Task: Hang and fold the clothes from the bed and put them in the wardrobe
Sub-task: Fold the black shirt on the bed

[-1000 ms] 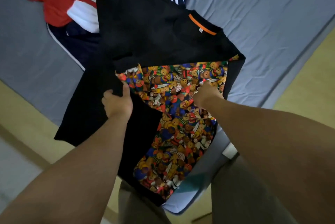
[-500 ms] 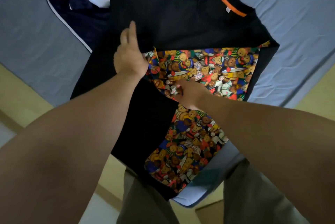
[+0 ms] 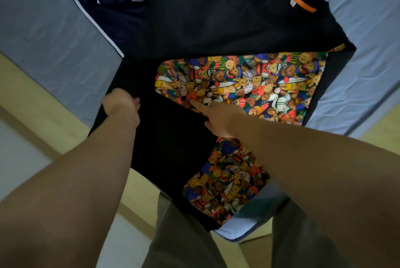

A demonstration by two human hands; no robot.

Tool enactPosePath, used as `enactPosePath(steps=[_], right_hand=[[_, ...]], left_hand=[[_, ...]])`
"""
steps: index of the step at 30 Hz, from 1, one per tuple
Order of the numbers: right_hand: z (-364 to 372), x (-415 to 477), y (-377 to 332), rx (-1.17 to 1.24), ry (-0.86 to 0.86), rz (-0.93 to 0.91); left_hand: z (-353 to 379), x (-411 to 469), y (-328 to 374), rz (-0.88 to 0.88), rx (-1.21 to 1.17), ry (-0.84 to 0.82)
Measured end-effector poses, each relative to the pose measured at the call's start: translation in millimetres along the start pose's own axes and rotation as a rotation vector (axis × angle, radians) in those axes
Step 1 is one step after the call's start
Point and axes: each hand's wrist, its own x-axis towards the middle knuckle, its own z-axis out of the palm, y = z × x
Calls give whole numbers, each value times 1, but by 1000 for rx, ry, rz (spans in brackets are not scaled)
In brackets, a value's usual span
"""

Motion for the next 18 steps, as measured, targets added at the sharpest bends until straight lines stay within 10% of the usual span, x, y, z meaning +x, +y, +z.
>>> enactPosePath(steps=[11, 18], right_hand=[[-32, -41, 110, 51, 451, 505], [-52, -66, 188, 100, 444, 741]], left_hand=[[69, -58, -47, -284, 142, -146], [112, -121, -90, -308, 226, -16]])
